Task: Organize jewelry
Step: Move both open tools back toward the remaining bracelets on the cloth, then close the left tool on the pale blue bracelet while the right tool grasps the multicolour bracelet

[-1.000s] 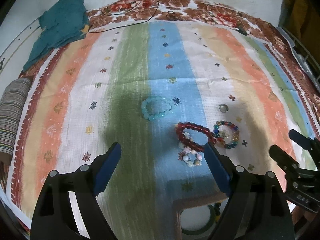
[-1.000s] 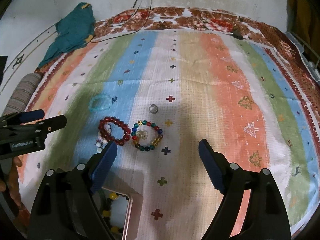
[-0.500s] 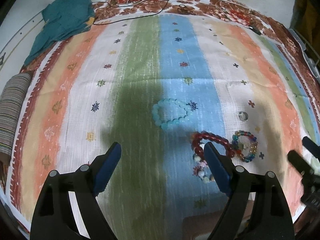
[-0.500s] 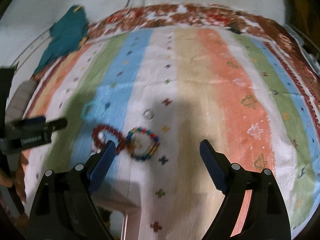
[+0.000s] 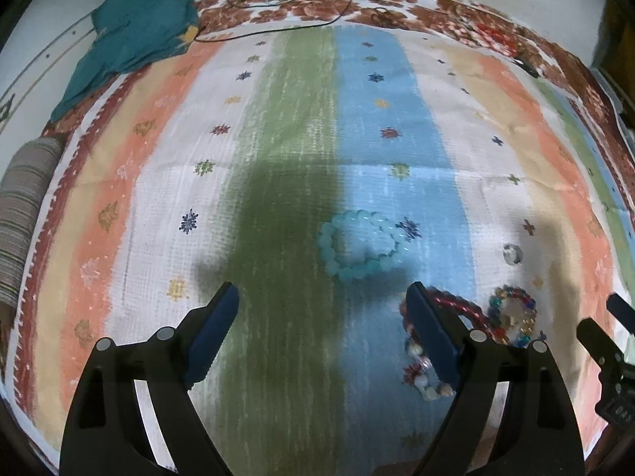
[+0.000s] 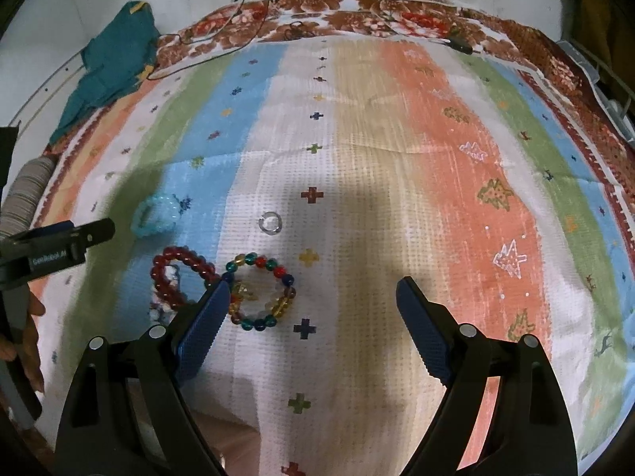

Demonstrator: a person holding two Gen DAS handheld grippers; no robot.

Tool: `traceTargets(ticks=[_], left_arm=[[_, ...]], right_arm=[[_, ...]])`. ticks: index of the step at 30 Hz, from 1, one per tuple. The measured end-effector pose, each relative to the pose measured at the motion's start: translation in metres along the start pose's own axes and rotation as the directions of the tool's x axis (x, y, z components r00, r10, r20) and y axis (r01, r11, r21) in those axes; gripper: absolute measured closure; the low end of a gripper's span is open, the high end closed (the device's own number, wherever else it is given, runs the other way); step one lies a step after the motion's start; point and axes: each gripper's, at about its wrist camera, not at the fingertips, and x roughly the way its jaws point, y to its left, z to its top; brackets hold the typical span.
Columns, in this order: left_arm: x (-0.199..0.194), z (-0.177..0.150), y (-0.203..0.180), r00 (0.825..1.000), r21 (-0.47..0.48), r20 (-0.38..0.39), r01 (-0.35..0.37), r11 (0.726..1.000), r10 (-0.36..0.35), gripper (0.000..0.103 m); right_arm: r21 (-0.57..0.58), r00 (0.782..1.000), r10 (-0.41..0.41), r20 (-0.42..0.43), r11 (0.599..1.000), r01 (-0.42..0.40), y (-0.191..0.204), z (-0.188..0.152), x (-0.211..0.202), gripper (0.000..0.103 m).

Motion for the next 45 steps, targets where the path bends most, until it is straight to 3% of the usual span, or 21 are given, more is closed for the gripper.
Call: traceTargets(ticks=[27,29,36,40,43,45], left_arm=[[0.054,0.021,0.011,0.998,-0.022,-0.061,-0.007,1.000,0.005,0.017],[0.055,0.022,0.012,0.999,-0.025,-0.050,-0.005,1.000,0.004,0.017],[0.064,0.026,0.012,0.998,-0.010,-0.063,-0.001,1.000,0.000,0.017],[0.072,0.025,0.011,0.997,0.013,-0.079,-0.014,1.000,0.015,0.017],[0.073,0.025,0.009,0.997,0.029,-0.058,-0.045,0.999,0.046,0.021],[0.074,0.024,0.006,0.998,0.047,-0.052,-0.044,0.998,0.046,0.032]], right_arm=[[-0.030,0.995,-0.001,-0.096,1.000,-0.002,0.008,0.003,0.048,0.017],[-0.034,0.995,0.001,-0.103,0.999,-0.005,0.008,0.002,0.051,0.030],[-0.031,0.992,0.009,-0.129,0.999,-0.013,0.007,0.001,0.062,0.034],[-0.044,0.991,0.000,-0.132,0.999,-0.005,0.008,-0.001,0.066,0.042],[-0.058,0.991,-0.019,-0.129,0.998,0.012,0.008,-0.002,0.067,0.049],[-0.070,0.992,-0.027,-0.127,0.997,0.019,0.008,-0.002,0.067,0.056]])
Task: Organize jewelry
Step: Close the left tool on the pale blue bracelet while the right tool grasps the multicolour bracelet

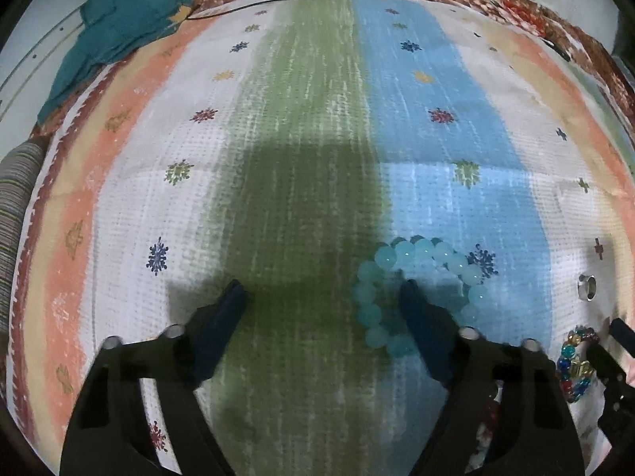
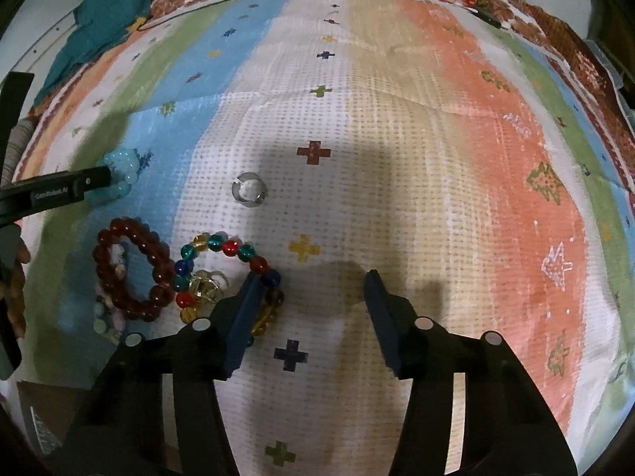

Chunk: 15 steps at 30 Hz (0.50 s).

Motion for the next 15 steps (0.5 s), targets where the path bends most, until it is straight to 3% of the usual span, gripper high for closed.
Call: traceTargets(ticks=[1,3,4,6,15], left_arm=[[-0.001,-0.001,-0.003,1.000,0.018,0.006,0.002,1.000,-0.002,0.036],[-0.002,-0.003,-0.007,1.000,0.042,0.014,-0.005,0.999,0.005,0.061],[-0.003,-0.004,-0.008,1.000,0.043,0.010,-0.002,0.999,0.001,0.067],[-0.004,-0.005,-0.009,1.000,0.042,0.003,-0.005,0.999,0.004,0.088],[-0.028,0.000,-0.008,1.000,0.021,0.012,0.017,1.000,-0.017,0.092]], right_arm=[[-0.010,1.000,-0.003,0.003,1.000,0.003,0.001,0.000,0.000,0.064],[-0.017,1.000,-0.003,0.007,1.000,0.004,0.002,0.000,-0.001,0.074],[-0.022,1.000,-0.001,0.008,1.000,0.001,0.003,0.000,-0.001,0.081],[-0.027,1.000,0.003,0.012,1.000,-0.003,0.004,0.000,-0.002,0.091],[-0.041,0.997,0.001,0.081,0.999,0.003,0.003,0.007,-0.025,0.093]])
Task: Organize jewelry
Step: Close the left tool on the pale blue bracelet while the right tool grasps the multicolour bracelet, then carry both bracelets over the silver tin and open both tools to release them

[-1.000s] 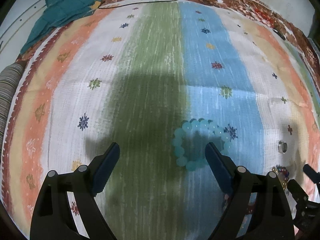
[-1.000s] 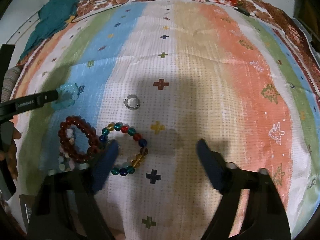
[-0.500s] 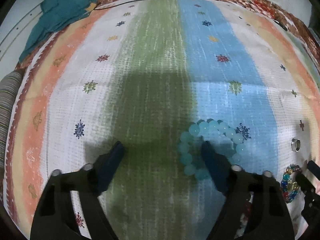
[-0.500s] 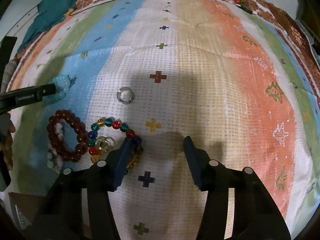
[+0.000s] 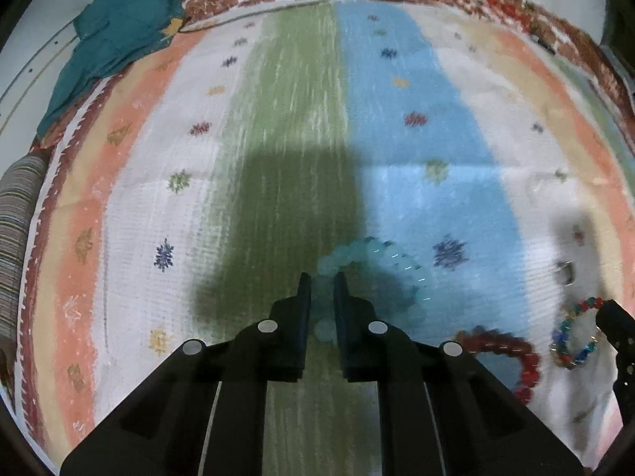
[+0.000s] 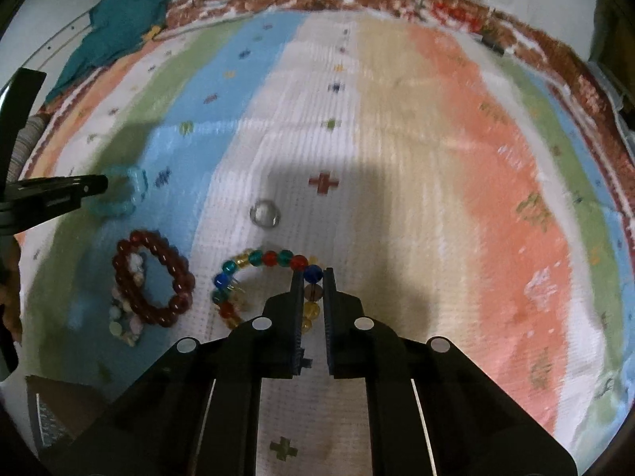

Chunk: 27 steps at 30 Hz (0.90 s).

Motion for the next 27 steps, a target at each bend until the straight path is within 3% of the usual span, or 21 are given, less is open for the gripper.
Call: traceTargets(ticks=[12,27], left_arm=[[-0.054,-0.001,-0.011,0.993,0.027,0.091,0.068,0.997,-0.071,0.092],[-0.091,-0.018,-0.013,0.988,0.038,0.127,0.086,0.996,-0.090,0.092]], right_arm=[[-0.011,0.993,0.028,0.116,1.000,-0.027,0.009,0.009,-0.049,0.093],[0.010,0.989,0.047,0.138,0.999,-0.049,0.008,-0.003,-0.069,0.093]])
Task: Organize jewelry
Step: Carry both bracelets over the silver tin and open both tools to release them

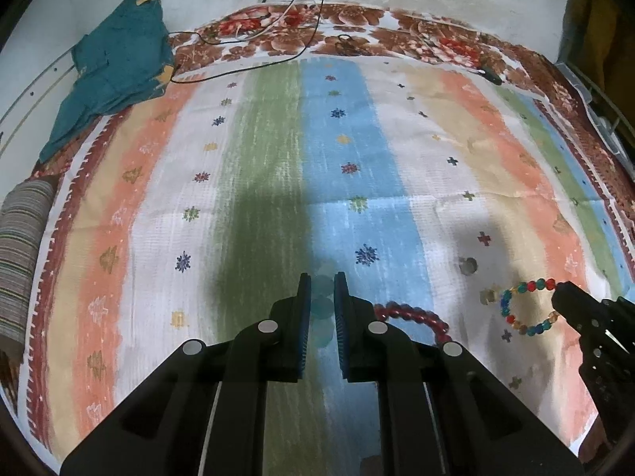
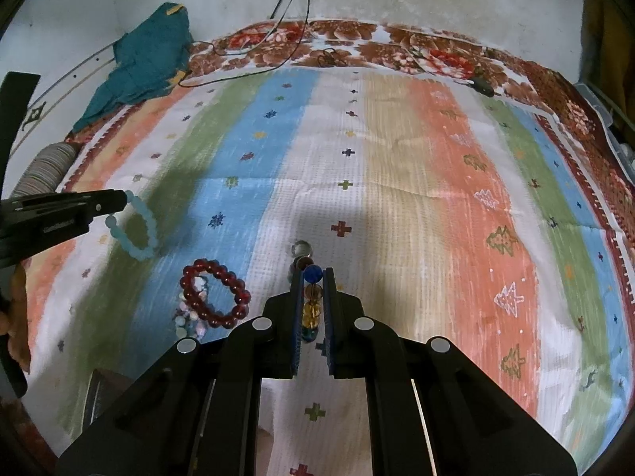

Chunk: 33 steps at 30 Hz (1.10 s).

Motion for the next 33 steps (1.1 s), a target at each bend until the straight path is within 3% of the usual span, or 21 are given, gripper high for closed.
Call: traceTargets(ticks=[17,33], left_arm=[[-0.047,-0.028,-0.020,0.997,0.050,0.066,0.024,0.998,-0.027,0.092],[-0.095,-0.054,-0.037,0.984,0.087,0.118,0.123,0.989,-0.133,0.092]], right_arm=[[-0.042,0.997,-0.021,0.070,0.999,0.024,0.013,-0.011,-0.039,0.093],[-0.068,0.988,0.070,0.137,0.996,-0.062,0.029,-0.028,-0.077,0.093]])
